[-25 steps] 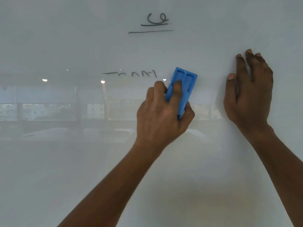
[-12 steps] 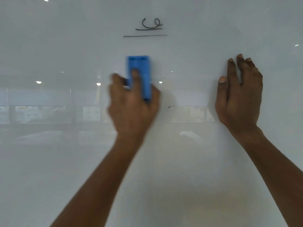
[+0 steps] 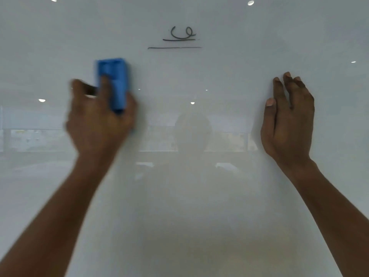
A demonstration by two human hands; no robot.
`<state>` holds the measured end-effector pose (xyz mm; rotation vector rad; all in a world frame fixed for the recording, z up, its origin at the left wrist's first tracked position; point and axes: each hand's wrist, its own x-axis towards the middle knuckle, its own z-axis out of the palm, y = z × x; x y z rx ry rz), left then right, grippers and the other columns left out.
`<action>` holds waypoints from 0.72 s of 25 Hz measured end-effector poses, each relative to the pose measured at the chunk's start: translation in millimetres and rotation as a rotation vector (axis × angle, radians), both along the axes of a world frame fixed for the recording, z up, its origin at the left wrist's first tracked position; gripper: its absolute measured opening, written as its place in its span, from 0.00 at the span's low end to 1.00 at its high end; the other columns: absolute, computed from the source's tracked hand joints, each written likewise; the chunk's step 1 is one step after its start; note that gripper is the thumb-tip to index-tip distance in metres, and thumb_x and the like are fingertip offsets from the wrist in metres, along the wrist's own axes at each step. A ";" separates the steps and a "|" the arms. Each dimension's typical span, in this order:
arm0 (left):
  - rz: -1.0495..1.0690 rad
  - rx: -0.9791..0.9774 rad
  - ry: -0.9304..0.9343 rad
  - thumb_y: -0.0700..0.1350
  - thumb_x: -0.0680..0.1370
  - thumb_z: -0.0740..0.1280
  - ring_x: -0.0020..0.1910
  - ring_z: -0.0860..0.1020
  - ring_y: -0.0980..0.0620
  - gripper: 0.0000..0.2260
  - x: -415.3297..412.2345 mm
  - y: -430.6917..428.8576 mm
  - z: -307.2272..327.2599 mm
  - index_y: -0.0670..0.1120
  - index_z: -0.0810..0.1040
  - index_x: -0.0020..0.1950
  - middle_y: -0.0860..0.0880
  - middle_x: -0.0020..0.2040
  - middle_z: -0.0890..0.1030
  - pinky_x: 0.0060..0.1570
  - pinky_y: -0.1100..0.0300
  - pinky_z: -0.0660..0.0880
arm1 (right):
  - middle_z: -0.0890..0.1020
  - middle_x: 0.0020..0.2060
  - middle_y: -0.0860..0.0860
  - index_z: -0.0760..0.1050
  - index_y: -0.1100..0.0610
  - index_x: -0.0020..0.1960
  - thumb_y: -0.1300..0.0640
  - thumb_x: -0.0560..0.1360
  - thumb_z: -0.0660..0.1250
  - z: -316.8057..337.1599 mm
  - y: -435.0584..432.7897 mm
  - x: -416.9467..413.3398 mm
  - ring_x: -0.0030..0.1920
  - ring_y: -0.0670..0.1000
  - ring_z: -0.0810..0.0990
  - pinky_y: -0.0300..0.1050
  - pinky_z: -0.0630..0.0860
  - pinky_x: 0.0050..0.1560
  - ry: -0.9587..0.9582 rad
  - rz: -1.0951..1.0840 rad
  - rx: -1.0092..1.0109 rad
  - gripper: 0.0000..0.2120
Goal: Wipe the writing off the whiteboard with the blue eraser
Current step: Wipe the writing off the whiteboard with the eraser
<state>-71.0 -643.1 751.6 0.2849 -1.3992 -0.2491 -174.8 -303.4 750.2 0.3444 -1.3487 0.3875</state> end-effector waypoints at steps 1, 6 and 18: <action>-0.006 0.093 -0.016 0.63 0.81 0.63 0.54 0.80 0.34 0.30 8.6 -22.5 8.2 0.49 0.75 0.78 0.35 0.64 0.76 0.46 0.42 0.76 | 0.69 0.78 0.61 0.67 0.62 0.79 0.54 0.88 0.51 -0.4 -1.0 -0.2 0.80 0.62 0.64 0.62 0.61 0.79 0.000 -0.008 -0.008 0.23; -0.045 0.021 0.041 0.59 0.81 0.66 0.51 0.80 0.33 0.28 -6.7 12.5 3.3 0.44 0.78 0.76 0.33 0.61 0.76 0.45 0.44 0.77 | 0.69 0.78 0.62 0.67 0.62 0.78 0.53 0.88 0.51 -0.8 -5.2 -0.4 0.80 0.63 0.64 0.62 0.61 0.79 -0.003 -0.033 -0.032 0.23; -0.054 0.310 0.076 0.78 0.78 0.52 0.50 0.81 0.35 0.38 3.0 -123.2 32.7 0.53 0.65 0.77 0.40 0.59 0.80 0.51 0.36 0.84 | 0.69 0.77 0.62 0.67 0.63 0.78 0.53 0.87 0.52 -1.1 -5.6 1.6 0.79 0.63 0.64 0.63 0.61 0.79 -0.004 -0.047 -0.029 0.23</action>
